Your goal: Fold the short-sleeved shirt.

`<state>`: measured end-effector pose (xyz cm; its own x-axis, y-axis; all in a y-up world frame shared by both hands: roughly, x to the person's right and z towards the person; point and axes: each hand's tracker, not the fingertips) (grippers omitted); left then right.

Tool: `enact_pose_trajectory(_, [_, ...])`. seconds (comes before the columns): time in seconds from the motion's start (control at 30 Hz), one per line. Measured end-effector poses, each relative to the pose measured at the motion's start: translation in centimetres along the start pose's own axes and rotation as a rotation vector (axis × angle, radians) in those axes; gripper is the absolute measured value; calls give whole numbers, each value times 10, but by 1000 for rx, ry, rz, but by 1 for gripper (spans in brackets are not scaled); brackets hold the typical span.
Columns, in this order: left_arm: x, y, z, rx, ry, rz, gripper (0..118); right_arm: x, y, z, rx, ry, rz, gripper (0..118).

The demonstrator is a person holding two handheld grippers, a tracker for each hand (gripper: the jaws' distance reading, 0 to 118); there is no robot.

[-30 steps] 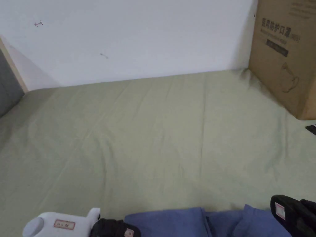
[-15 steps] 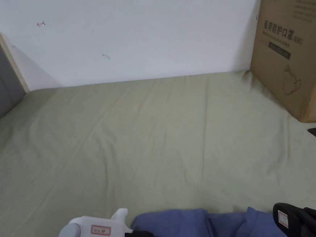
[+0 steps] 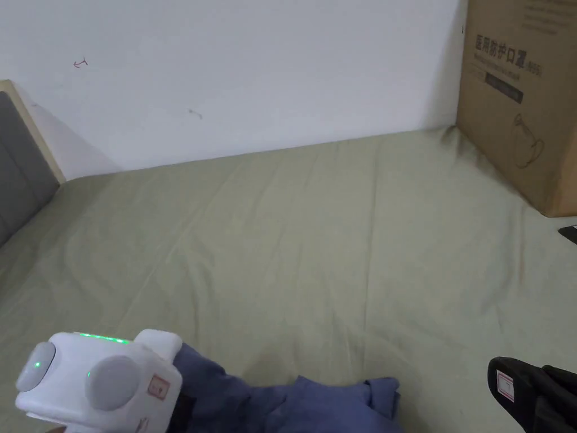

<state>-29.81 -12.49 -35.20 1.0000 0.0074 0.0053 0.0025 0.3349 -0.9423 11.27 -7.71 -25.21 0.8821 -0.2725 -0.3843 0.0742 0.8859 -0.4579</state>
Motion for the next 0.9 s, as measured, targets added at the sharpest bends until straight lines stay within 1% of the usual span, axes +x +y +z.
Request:
enact_pose_trajectory(0.03, [15, 4, 1, -11, -105, 57, 8, 4, 0, 2, -3, -6, -23, 0])
enact_pose_trajectory(0.07, [32, 7, -1, -26, -179, 73, 9, 7, 0, 4, -1, -12, -46, 0])
enact_pose_trajectory(0.1, [28, 14, 1, -36, -243, 53, 9, 11, 0, 7, 5, -19, -66, 0])
enact_pose_trajectory(0.13, [41, 18, -4, -42, -283, 40, 10, 14, -1, 10, 10, -26, -79, 0])
enact_pose_trajectory(0.17, [56, 22, -9, -53, -319, 26, 13, 16, -1, 13, 14, -35, -90, 0])
enact_pose_trajectory(0.2, [71, 27, -16, -70, -357, 23, 22, 19, -1, 15, 15, -43, -97, 0])
enact_pose_trajectory(0.23, [90, 29, -24, -74, -387, 33, 46, 21, -1, 18, 15, -51, -101, 0])
enact_pose_trajectory(0.3, [114, 35, -37, -101, -501, 57, 101, 25, -1, 22, 16, -61, -105, 0])
enact_pose_trajectory(0.33, [117, 27, -54, -123, -551, 82, 117, 26, -1, 24, 17, -64, -105, 0])
enact_pose_trajectory(0.37, [128, 36, -49, -135, -573, 115, 117, 27, -1, 25, 17, -69, -103, 0])
enact_pose_trajectory(0.4, [118, 42, -34, -94, -606, 138, 117, 28, -1, 26, 17, -71, -102, 0])
enact_pose_trajectory(0.43, [130, 39, -46, -78, -623, 145, 117, 29, -1, 27, 18, -72, -102, 0])
enact_pose_trajectory(0.47, [124, 44, -34, -57, -616, 145, 117, 31, -1, 27, 17, -73, -101, 0])
enact_pose_trajectory(0.53, [117, 36, -30, -11, -573, 141, 117, 34, -1, 26, 10, -70, -101, 0])
enact_pose_trajectory(0.57, [104, 40, -16, 6, -538, 140, 117, 36, 0, 25, 2, -65, -103, 0])
enact_pose_trajectory(0.63, [98, 33, -17, 9, -479, 140, 117, 38, 1, 24, -2, -59, -105, 0])
enact_pose_trajectory(0.67, [106, 34, -11, 7, -488, 124, 116, 38, 1, 24, -4, -57, -104, 0])
enact_pose_trajectory(0.7, [93, 28, -5, 38, -494, 106, 112, 39, 2, 25, -6, -56, -103, 0])
enact_pose_trajectory(0.73, [94, 35, 8, 59, -496, 99, 93, 39, 3, 25, -8, -56, -102, 0])
enact_pose_trajectory(0.77, [93, 20, -13, 54, -494, 94, 63, 40, 3, 26, -8, -55, -101, 0])
enact_pose_trajectory(0.8, [98, 19, -17, 43, -477, 85, 25, 40, 3, 26, -7, -55, -99, 0])
enact_pose_trajectory(0.83, [96, 19, -17, 31, -437, 72, 0, 40, 3, 27, -5, -57, -97, 0])
enact_pose_trajectory(0.9, [119, 16, -41, 26, -422, 34, 0, 41, 3, 28, -7, -63, -97, 0])
